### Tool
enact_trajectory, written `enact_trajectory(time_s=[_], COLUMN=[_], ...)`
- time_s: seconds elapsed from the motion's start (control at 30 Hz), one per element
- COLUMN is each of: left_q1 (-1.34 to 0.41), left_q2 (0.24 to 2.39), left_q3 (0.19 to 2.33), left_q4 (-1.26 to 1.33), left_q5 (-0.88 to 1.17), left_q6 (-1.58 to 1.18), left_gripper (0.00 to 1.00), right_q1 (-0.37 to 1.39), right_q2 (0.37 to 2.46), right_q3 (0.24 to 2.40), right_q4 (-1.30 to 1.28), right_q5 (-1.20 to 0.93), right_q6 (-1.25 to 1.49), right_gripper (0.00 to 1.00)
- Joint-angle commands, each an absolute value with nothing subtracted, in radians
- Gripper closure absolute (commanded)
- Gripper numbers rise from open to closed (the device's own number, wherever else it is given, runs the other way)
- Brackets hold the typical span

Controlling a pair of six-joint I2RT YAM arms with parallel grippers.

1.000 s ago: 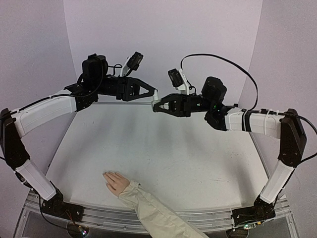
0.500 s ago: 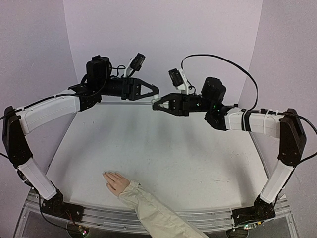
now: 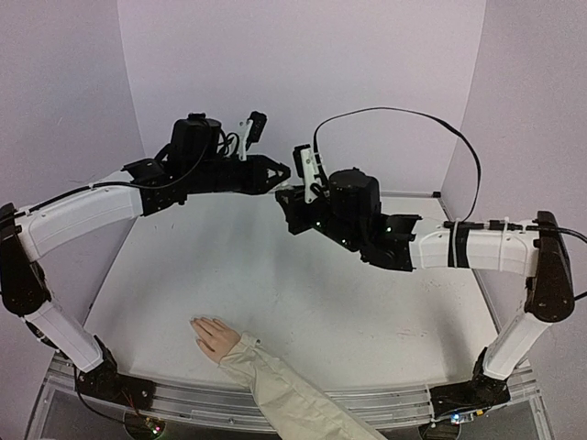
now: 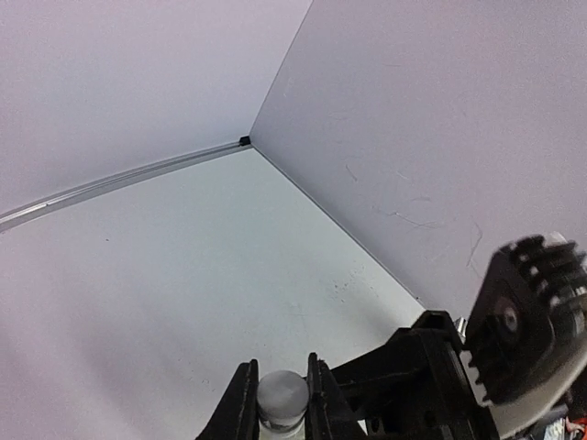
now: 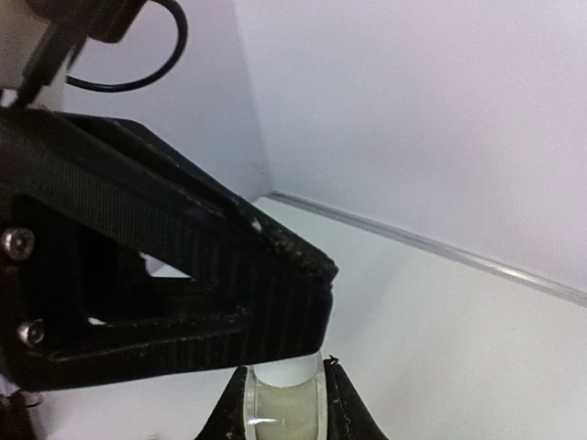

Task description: Paint the nails

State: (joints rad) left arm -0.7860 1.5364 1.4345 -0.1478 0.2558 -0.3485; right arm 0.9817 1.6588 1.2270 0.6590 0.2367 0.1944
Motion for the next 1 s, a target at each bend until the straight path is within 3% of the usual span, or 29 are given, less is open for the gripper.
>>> enact_trajectory(time_s=[0.0, 0.17, 0.2, 0.4, 0.53, 0.7, 0.97], left_q1=[-0.792, -0.782, -0.761, -0.711, -0.703, -0.704, -0.71], left_q2=[1.495, 1.46, 1.441, 1.336, 1.307, 1.361, 1.391], left_q3=[1.496, 1.463, 1.458, 1.353, 1.319, 1.354, 1.399], left_q4=[-0.288, -0.271, -0.259, -0.079, -0.005, 0.056, 0.066], left_q5=[0.104, 0.266, 0.372, 0.675, 0.779, 0.96, 1.095], left_q6=[-0.387, -0.346, -0.359, -0.33, -0.327, -0.349, -0.356], left_gripper=[0.97, 0.71, 0.59, 0.29, 0.25, 0.25, 0.4], right_q1=[0.962, 0.955, 0.934, 0.848, 0.82, 0.819, 0.82], right_q2=[1.65, 1.608, 1.603, 1.56, 1.56, 1.61, 1.685], right_q3=[1.301, 1.236, 1.258, 1.255, 1.275, 1.307, 1.338], right_q4=[0.748, 0.805, 0.751, 0.679, 0.738, 0.893, 1.059], right_q5=[0.69, 0.28, 0.05, -0.634, -0.913, -1.07, -1.127], right_q6=[0.052, 0.035, 0.057, 0.161, 0.279, 0.426, 0.545], right_gripper=[1.0, 1.0, 1.0, 1.0, 1.0, 1.0, 1.0])
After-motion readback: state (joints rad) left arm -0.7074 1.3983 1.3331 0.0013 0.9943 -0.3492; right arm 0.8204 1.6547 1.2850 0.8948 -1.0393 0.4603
